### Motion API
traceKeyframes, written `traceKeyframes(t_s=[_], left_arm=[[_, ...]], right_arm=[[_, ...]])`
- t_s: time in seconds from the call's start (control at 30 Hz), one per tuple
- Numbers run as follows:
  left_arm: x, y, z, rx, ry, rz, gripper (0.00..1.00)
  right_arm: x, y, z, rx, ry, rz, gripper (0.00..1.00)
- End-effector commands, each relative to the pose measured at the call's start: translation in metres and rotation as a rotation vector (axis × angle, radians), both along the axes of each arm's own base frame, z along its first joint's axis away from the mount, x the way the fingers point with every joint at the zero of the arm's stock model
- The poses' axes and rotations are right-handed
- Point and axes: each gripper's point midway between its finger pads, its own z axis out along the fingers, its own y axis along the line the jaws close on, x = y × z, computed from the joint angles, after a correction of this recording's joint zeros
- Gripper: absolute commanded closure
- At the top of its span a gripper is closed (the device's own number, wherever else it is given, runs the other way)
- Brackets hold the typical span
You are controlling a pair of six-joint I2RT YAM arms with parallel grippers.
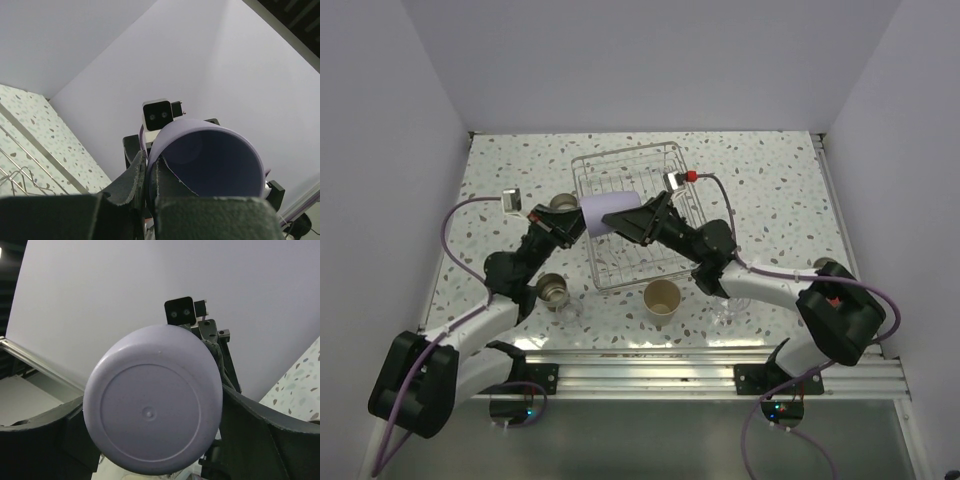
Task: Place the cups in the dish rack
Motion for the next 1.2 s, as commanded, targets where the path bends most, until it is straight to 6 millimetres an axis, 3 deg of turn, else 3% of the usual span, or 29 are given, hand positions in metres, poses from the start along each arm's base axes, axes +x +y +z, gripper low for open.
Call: traceKeyframes(t_s=[0.0,0.33,0.53,0.67,0.7,0.9,0.97,1.03,1.17], left_arm=[[-0.081,0.028,0.097,-0.187,-0.527,-0.004,1.00],[-0.084,0.029,0.093,-0.164,-0.519,0.018,1.00],[-0.084,0.028,0.090,-0.156,-0.518,0.012,1.00],[-0.084,0.026,0.086,-0.143,-0.510,0.004,1.00],[-0.084,0.025,0.086,-0.140,-0.509,0.002,1.00],[-0.079,0.019,0.078,-0.095,-0.486,-0.009,1.00],[-0.076,0.014,0.073,-0.041,-0.472,-0.012,1.00],[-0.068,0.010,0.065,0.027,-0.432,0.007,1.00],[-0.059,0.012,0.057,0.128,-0.396,0.080,0.84]], right_arm=[[-0.022,-0.015,0.049,0.162,-0.108,0.007,0.18],[-0.017,-0.038,0.051,0.169,-0.093,-0.132,0.05],[-0.012,-0.036,0.055,0.161,-0.096,-0.152,0.14],[-0.007,-0.032,0.054,0.131,-0.096,-0.168,0.33],[-0.007,-0.031,0.056,0.129,-0.100,-0.166,0.48],[-0.002,-0.027,0.050,0.070,-0.097,-0.191,1.00],[0.004,-0.026,0.040,0.008,-0.093,-0.224,1.00],[0.003,-0.033,0.047,-0.024,-0.111,-0.260,1.00],[0.013,-0.046,0.039,-0.150,-0.129,-0.376,1.00]])
